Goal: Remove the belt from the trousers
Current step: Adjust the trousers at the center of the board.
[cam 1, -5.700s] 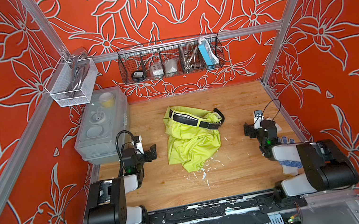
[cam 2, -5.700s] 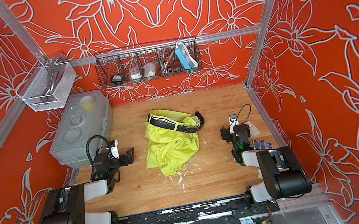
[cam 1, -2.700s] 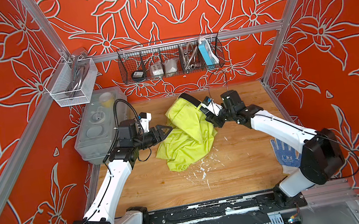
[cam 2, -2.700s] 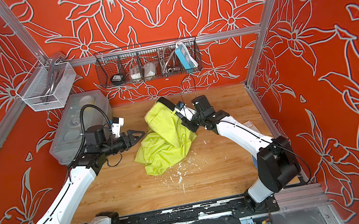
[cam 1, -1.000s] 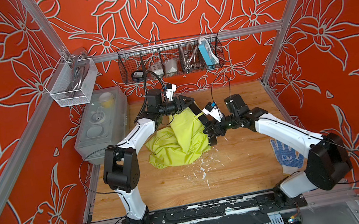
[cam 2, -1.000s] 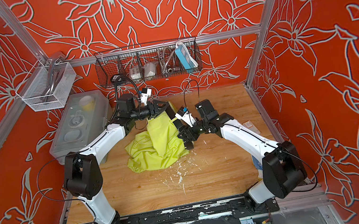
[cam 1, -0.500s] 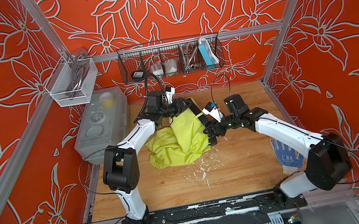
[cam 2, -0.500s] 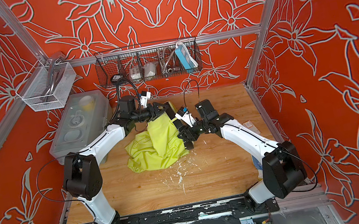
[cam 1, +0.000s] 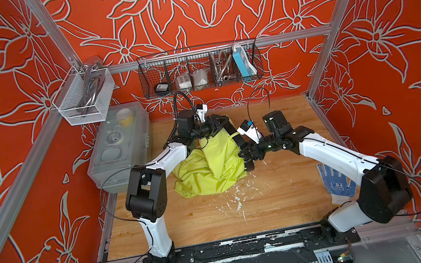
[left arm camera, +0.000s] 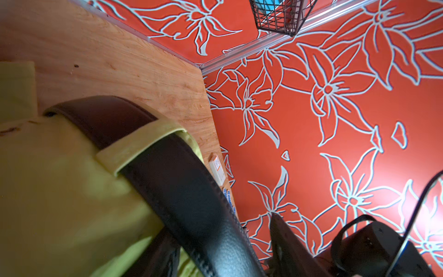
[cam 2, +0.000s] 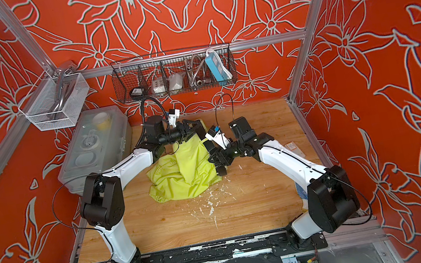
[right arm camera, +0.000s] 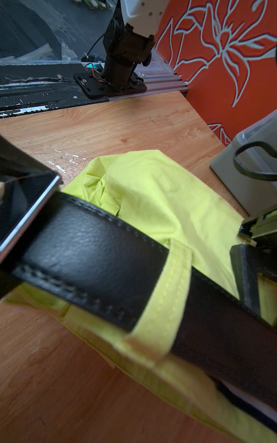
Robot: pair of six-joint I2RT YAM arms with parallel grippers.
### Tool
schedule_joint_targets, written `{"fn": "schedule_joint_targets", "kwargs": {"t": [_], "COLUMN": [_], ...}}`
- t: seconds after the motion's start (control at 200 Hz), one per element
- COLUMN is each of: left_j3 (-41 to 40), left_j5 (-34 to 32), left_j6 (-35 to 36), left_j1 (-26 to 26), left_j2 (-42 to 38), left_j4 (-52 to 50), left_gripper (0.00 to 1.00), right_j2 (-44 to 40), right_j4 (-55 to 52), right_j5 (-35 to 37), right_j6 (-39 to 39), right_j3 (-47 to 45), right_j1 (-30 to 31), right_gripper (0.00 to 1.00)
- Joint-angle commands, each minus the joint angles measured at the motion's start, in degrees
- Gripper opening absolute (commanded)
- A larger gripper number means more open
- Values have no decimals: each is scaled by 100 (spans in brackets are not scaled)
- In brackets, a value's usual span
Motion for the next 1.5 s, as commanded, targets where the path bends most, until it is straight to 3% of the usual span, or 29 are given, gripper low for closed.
{"fn": "schedule_joint_targets", "kwargs": {"t": [0.0, 0.16, 0.22, 0.32, 0.46, 0.641, 0.881, 1.096, 1.326, 1.496], "left_j3": [-179, -157, -172, -279, -340, -431, -605, -163, -102, 48], "left_j5": [56, 94, 140, 128, -57, -1165, -2962, -4042, -4074, -4021], "left_j6": [-581, -1125, -1297, -1333, -726, 93, -156, -731, -2423, -2432], "left_j1": [-61, -91, -122, -177, -244, -333, -399, -448, -439, -435], "left_j2": [-158, -205, -239, -417, -799, -1295, -1624, -1581, -1368, -1304], "left_j4": [731, 1092, 1185, 981, -169, -1835, -2893, -3563, -3458, -3565], "left_gripper": [50, 10, 0, 0, 0, 0, 0, 0, 0, 0], "right_j2": [-131, -106, -59, 47, -75, -521, -921, -1272, -1356, -1007], "right_j4": [137, 172, 135, -80, -284, -302, -278, -223, 400, 716], "right_j5": [-266, -125, -3, 234, 902, 1938, 2480, 2654, 3266, 3228], "right_j6": [-78, -108, -126, -142, -104, -311, -481, -634, -1000, -1042], "right_j3": [60, 46, 140, 498, 758, 620, 325, -9, -837, -846], "right_j1": [29, 30, 30, 28, 26, 26, 39, 296, 1068, 1245], "right_gripper": [0, 0, 0, 2, 39, 56, 62, 62, 63, 64]}}
